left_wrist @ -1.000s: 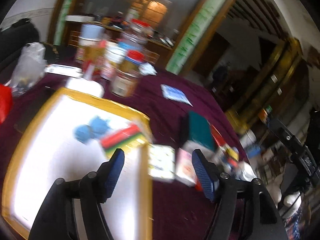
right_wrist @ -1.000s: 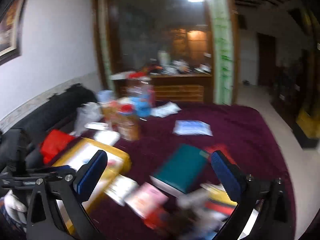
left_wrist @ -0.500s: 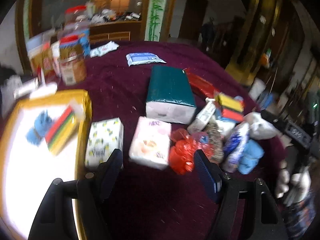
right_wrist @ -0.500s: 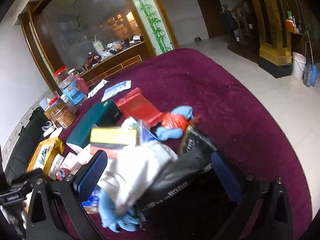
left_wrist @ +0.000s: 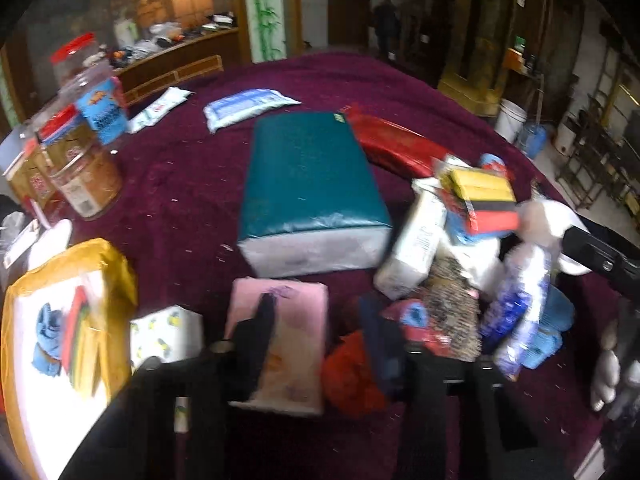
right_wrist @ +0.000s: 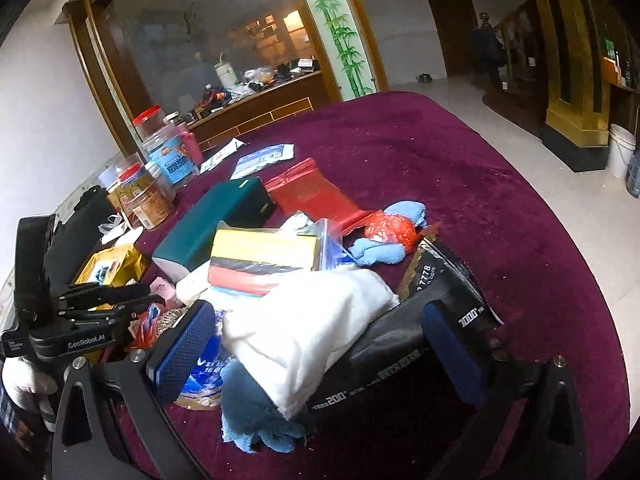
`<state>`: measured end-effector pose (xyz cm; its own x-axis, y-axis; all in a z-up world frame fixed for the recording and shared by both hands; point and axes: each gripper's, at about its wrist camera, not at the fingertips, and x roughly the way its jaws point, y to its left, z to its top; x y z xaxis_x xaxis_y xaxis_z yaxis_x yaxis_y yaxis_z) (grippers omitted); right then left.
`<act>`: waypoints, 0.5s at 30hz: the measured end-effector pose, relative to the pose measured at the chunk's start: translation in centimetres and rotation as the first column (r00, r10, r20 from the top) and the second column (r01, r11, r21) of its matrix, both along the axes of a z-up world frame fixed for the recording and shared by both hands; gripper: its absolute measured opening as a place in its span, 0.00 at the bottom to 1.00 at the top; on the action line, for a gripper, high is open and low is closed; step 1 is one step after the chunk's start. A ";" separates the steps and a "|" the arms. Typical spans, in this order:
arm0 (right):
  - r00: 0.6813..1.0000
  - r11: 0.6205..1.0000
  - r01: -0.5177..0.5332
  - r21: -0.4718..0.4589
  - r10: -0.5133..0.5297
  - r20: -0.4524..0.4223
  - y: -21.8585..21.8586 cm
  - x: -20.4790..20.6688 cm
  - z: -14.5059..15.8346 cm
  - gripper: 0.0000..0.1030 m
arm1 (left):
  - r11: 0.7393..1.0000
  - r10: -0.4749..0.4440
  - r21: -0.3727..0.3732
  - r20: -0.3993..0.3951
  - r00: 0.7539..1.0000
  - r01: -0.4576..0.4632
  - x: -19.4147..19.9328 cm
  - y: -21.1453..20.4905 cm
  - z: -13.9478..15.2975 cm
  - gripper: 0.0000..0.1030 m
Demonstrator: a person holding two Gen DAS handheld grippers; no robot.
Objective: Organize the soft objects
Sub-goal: 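Grasp the pink tissue pack with the left gripper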
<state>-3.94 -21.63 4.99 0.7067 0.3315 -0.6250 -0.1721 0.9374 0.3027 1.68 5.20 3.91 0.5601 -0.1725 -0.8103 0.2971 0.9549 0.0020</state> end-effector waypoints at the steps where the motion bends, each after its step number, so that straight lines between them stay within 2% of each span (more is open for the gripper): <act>1: 1.000 1.000 0.000 0.005 0.000 -0.001 -0.1 0.0 0.0 1.00 | 1.000 -0.020 0.003 -0.010 1.000 0.020 -0.3 -0.2 0.1 0.36; 3: 1.000 1.000 0.002 0.016 -0.002 -0.008 -0.3 0.1 -0.1 1.00 | 0.999 -0.038 0.017 -0.006 0.999 0.038 -1.0 -0.4 0.4 0.36; 5: 1.000 0.999 0.004 0.031 -0.003 -0.014 -0.5 0.1 -0.1 1.00 | 0.999 -0.038 -0.001 0.000 0.999 0.038 -1.6 0.1 0.9 0.36; 8: 1.000 0.999 0.000 0.037 0.001 -0.021 -0.6 0.2 -0.2 1.00 | 0.999 0.037 -0.002 0.027 0.999 -0.037 -0.8 1.5 1.3 0.36; 10: 1.000 0.999 -0.002 0.032 0.003 -0.021 -0.4 0.2 -0.2 1.00 | 0.997 0.073 -0.001 0.002 0.997 -0.073 0.5 2.2 0.6 0.36; 12: 1.000 1.000 -0.004 0.027 0.005 -0.022 -0.3 0.2 -0.1 1.00 | 0.998 0.056 -0.005 -0.054 0.997 -0.056 1.5 2.2 -0.6 0.41; 13: 1.000 1.000 -0.005 0.025 0.005 -0.022 -0.3 0.2 -0.1 1.00 | 0.999 0.040 0.025 -0.032 0.999 -0.039 1.5 1.5 -0.9 0.43; 15: 1.000 1.000 -0.006 0.025 0.006 -0.023 -0.2 0.2 -0.1 1.00 | 0.999 0.016 0.049 -0.035 0.999 -0.014 1.4 0.6 -0.9 0.46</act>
